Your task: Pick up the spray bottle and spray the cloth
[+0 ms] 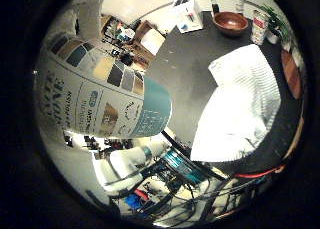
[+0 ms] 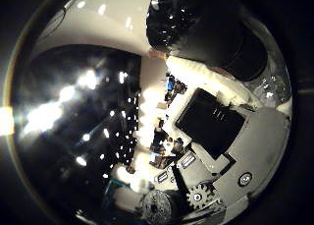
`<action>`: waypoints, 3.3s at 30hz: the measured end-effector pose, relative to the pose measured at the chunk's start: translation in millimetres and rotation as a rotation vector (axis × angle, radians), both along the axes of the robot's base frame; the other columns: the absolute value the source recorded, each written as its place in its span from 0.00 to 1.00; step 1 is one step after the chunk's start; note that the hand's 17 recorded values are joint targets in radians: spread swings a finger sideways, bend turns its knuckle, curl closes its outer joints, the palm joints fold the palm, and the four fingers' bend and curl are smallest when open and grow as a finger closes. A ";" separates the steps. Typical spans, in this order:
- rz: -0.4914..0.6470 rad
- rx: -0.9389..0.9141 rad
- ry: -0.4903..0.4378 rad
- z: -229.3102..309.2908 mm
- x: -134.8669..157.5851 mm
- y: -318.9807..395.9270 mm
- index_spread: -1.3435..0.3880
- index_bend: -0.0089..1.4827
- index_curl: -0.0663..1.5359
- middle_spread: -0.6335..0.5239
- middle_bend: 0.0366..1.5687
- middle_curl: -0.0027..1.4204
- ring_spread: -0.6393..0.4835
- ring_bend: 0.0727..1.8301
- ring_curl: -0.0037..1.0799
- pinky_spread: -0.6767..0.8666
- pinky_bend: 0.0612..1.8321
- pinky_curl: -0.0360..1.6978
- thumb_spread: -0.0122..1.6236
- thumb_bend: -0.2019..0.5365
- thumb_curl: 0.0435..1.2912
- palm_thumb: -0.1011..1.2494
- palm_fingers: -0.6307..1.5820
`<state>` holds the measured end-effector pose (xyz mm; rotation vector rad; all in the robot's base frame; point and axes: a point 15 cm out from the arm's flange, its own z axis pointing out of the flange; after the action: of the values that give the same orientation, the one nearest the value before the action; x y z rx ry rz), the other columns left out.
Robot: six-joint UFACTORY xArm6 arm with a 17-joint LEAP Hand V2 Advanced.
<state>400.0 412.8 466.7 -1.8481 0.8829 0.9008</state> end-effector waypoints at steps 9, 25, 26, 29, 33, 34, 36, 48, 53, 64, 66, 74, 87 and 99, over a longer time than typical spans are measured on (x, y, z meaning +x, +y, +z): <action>0.010 0.063 -0.004 -58.9 4.4 47.4 0.66 0.79 0.46 0.47 0.85 0.41 0.42 0.79 0.53 0.28 0.56 0.66 0.65 0.26 0.54 0.81 0.83; -0.028 0.038 0.071 -149.8 29.3 72.8 0.66 0.79 0.46 0.47 0.85 0.41 0.43 0.79 0.53 0.29 0.56 0.66 0.65 0.26 0.55 0.81 0.83; -0.035 0.030 0.075 -156.7 32.2 71.9 0.66 0.79 0.46 0.47 0.85 0.41 0.43 0.79 0.53 0.29 0.56 0.66 0.65 0.25 0.55 0.81 0.83; -0.045 0.015 0.090 -172.1 37.7 68.9 0.66 0.79 0.46 0.47 0.85 0.41 0.43 0.79 0.53 0.29 0.56 0.66 0.66 0.26 0.55 0.80 0.83; -0.051 0.001 0.104 -188.9 43.2 65.8 0.66 0.79 0.46 0.47 0.85 0.41 0.43 0.79 0.53 0.29 0.56 0.66 0.66 0.25 0.54 0.79 0.83; -0.054 -0.004 0.110 -195.0 45.0 65.0 0.66 0.79 0.46 0.47 0.85 0.41 0.43 0.79 0.53 0.29 0.56 0.66 0.66 0.26 0.54 0.79 0.83; -0.065 -0.006 0.103 -197.9 52.7 64.3 0.66 0.79 0.46 0.47 0.85 0.41 0.43 0.79 0.53 0.29 0.56 0.66 0.67 0.26 0.54 0.79 0.83; -0.095 -0.027 0.111 -219.6 68.2 66.3 0.67 0.78 0.46 0.48 0.85 0.41 0.43 0.78 0.52 0.28 0.56 0.65 0.67 0.25 0.53 0.77 0.83; -0.109 -0.026 0.116 -221.3 72.7 64.2 0.66 0.73 0.45 0.49 0.80 0.39 0.44 0.75 0.50 0.26 0.54 0.60 0.67 0.25 0.50 0.75 0.83; -0.101 -0.031 0.120 -226.5 72.3 62.9 0.62 0.47 0.42 0.46 0.67 0.36 0.42 0.68 0.44 0.18 0.54 0.49 0.60 0.23 0.46 0.71 0.75; -0.096 -0.032 0.119 -226.6 72.1 61.4 0.60 0.39 0.42 0.44 0.61 0.36 0.41 0.68 0.45 0.16 0.51 0.48 0.57 0.23 0.46 0.70 0.70; -0.018 -0.090 0.087 -230.8 57.8 53.5 0.53 0.32 0.39 0.44 0.37 0.29 0.44 0.53 0.38 0.32 0.37 0.46 0.64 0.24 0.39 0.66 0.35; -0.038 -0.071 0.043 -195.4 68.9 21.7 0.54 0.16 0.28 0.60 0.12 0.22 0.64 0.23 0.21 0.66 0.22 0.28 0.64 0.24 0.30 0.61 0.30; 0.036 -0.183 -0.069 -168.1 57.0 -43.4 0.52 0.16 0.28 0.62 0.08 0.19 0.67 0.15 0.21 0.67 0.17 0.22 0.65 0.24 0.26 0.58 0.33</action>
<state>457.0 369.4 298.6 -2.0448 0.9175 0.7951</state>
